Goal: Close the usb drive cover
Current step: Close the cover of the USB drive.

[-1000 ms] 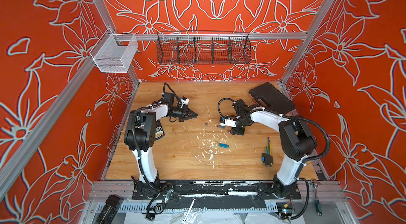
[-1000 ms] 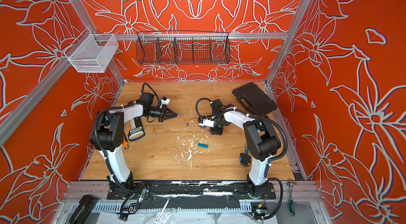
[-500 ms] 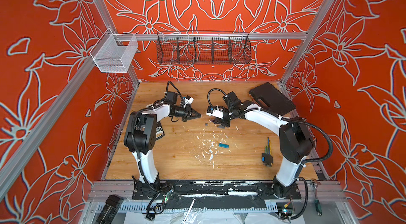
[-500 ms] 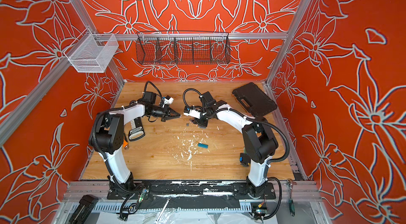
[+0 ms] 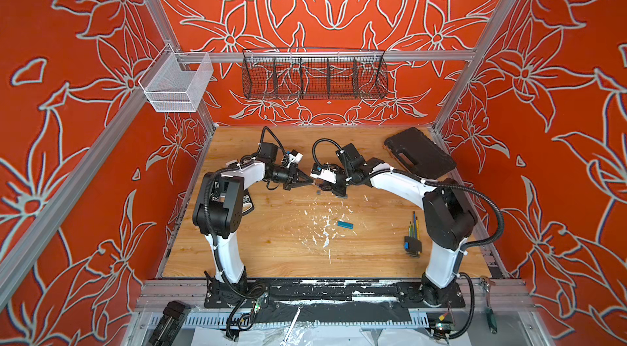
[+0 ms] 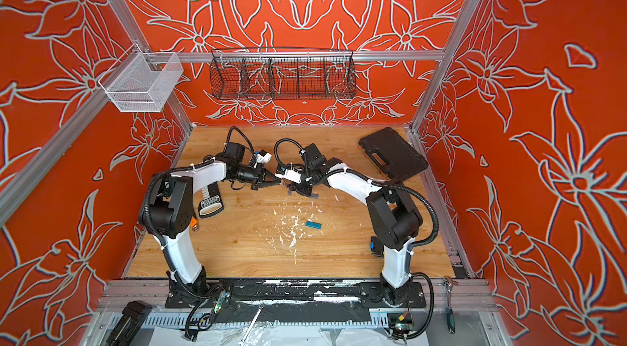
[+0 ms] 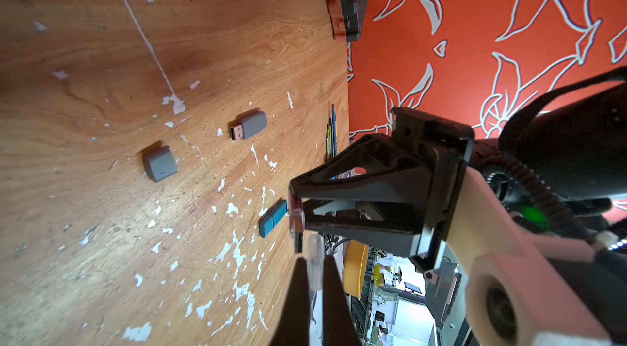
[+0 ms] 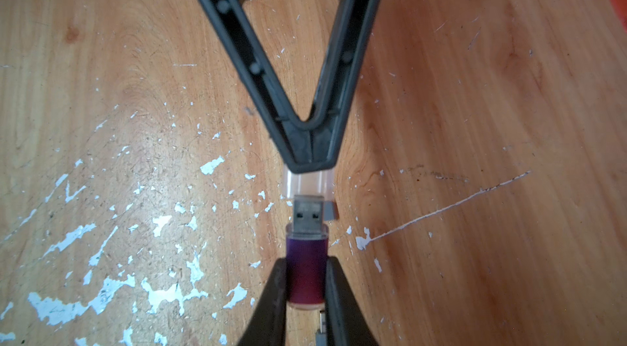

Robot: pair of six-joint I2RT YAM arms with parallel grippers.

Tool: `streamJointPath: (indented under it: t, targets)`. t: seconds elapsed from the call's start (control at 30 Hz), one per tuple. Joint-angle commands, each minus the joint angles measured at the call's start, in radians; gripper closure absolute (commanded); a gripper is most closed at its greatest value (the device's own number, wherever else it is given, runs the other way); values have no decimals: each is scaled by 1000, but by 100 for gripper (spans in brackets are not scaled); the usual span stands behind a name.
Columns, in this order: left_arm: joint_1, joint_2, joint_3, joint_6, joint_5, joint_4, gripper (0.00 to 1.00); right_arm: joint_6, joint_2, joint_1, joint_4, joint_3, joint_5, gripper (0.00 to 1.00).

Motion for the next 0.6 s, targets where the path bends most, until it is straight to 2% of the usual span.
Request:
streamJointPath:
  t: [0.0, 0.57]
  targets:
    - [-8, -8, 3, 2, -15, -5, 100, 18, 17, 10, 19, 19, -1, 85]
    - [-16, -23, -16, -36, -67, 44, 100, 24, 20, 12, 11, 21, 8, 86]
